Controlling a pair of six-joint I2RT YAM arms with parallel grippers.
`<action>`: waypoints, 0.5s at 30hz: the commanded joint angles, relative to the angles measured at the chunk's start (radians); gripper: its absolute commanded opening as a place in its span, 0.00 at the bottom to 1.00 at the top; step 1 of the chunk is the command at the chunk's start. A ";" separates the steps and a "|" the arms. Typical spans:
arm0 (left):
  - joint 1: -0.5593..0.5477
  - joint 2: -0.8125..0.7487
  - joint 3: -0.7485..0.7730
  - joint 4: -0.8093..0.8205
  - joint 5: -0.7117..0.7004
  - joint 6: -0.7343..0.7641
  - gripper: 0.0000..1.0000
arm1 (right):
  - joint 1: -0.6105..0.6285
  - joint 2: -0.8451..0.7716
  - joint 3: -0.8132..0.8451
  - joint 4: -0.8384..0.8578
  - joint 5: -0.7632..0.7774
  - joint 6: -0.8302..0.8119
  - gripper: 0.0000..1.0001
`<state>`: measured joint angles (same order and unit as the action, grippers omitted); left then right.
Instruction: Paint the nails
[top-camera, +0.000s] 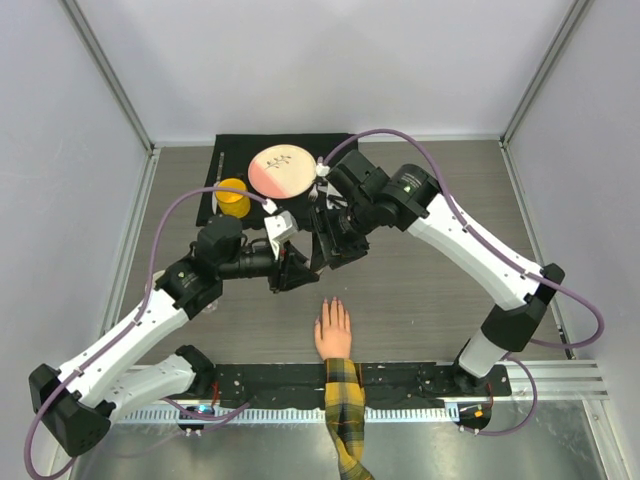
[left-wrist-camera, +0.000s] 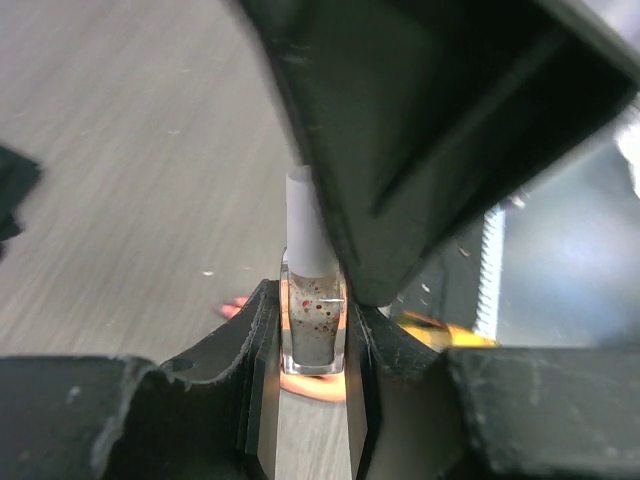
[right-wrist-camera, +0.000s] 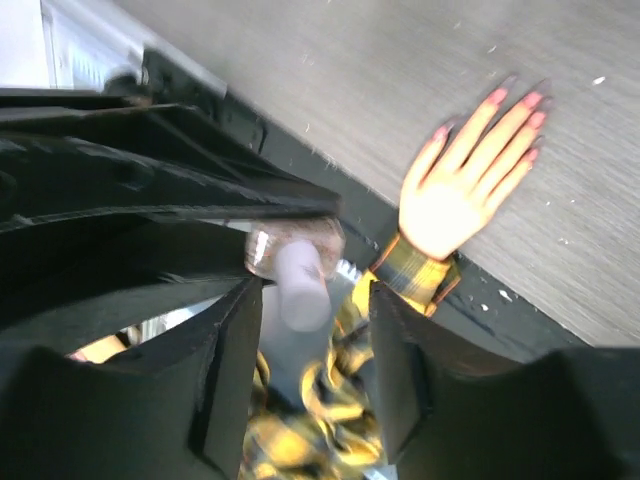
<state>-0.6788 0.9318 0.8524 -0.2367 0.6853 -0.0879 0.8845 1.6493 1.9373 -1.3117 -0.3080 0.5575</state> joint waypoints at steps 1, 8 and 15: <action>-0.001 -0.056 0.008 0.120 -0.222 -0.110 0.00 | 0.007 -0.149 -0.107 0.225 0.167 0.221 0.54; -0.001 -0.102 -0.006 0.157 -0.380 -0.248 0.00 | 0.007 -0.229 -0.153 0.449 0.343 0.251 0.64; -0.001 -0.108 0.013 0.189 -0.454 -0.407 0.00 | 0.018 -0.203 -0.123 0.539 0.363 0.187 0.65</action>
<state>-0.6788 0.8402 0.8467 -0.1329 0.3050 -0.3855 0.8898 1.4334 1.7878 -0.8646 -0.0074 0.7727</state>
